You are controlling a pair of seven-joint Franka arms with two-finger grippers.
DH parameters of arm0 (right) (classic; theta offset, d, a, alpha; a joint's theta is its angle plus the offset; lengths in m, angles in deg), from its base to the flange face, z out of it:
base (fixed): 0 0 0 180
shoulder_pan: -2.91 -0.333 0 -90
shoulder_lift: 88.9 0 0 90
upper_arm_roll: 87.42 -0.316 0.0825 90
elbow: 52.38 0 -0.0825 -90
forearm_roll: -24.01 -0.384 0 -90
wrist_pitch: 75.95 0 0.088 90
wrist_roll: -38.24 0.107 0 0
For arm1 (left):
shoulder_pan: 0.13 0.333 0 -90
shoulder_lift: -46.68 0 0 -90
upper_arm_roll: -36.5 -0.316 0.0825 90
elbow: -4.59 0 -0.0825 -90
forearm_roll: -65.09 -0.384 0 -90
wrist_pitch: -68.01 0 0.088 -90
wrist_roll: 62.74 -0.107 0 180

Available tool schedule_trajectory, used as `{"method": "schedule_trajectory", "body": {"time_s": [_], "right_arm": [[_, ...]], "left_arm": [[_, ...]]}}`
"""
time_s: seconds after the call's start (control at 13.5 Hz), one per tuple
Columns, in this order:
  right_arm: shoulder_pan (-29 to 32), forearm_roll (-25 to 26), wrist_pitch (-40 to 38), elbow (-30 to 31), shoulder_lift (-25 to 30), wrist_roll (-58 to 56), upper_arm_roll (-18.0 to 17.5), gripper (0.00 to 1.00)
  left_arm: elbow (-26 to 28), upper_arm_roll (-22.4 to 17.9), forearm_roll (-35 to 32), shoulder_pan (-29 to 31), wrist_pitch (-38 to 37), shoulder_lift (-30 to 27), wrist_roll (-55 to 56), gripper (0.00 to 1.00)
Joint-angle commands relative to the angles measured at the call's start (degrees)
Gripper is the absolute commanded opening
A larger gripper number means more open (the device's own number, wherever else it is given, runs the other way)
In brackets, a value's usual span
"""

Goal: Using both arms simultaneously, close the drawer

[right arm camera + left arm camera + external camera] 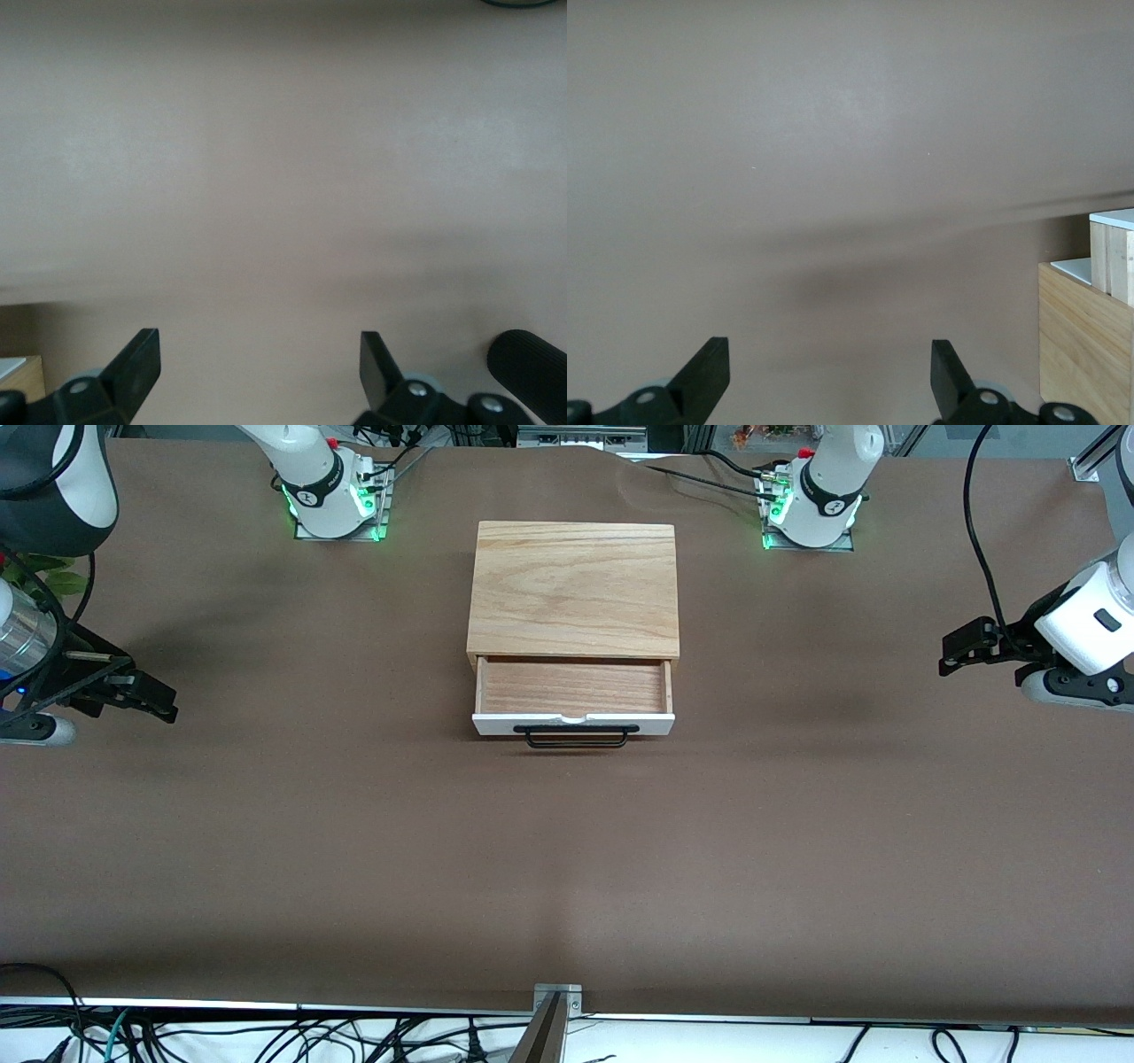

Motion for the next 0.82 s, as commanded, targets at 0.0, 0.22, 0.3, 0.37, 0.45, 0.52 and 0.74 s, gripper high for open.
{"method": "schedule_trajectory", "body": {"time_s": [0.0,0.22,0.3,0.37,0.45,0.52,0.74], "right_arm": [[0.16,-1.01,-0.44,-0.83,-1.35,0.15,-0.09,1.0],[-0.02,-1.1,-0.44,-0.83,-3.37,0.77,-0.27,1.0],[-0.28,-1.53,-0.35,-0.83,-4.33,0.59,-0.36,1.0],[-0.54,-2.75,-0.09,-0.83,-5.3,0.51,-0.53,1.0],[-0.63,-4.77,0.09,-0.83,-6.53,0.42,-0.71,1.0],[-0.98,-7.57,0.35,-0.83,-7.93,0.42,-1.14,1.0],[-3.96,-11.99,4.73,-1.09,-12.5,1.12,-1.59,1.0]], "left_arm": [[0.0,0.22,1.31,0.15,-0.07,-0.11,-0.14,1.0],[0.0,0.22,1.31,0.15,-0.07,-0.03,-0.14,1.0],[-0.09,0.22,1.31,0.15,-0.07,-0.03,-0.14,1.0],[0.0,0.22,1.31,0.15,-0.07,-0.03,-0.14,1.0],[0.0,0.22,1.31,0.15,-0.07,-0.03,-0.14,1.0],[0.0,0.22,1.31,0.15,-0.07,-0.03,-0.14,1.0],[-0.09,0.3,3.75,-0.37,-0.07,1.11,0.57,1.0]]}}
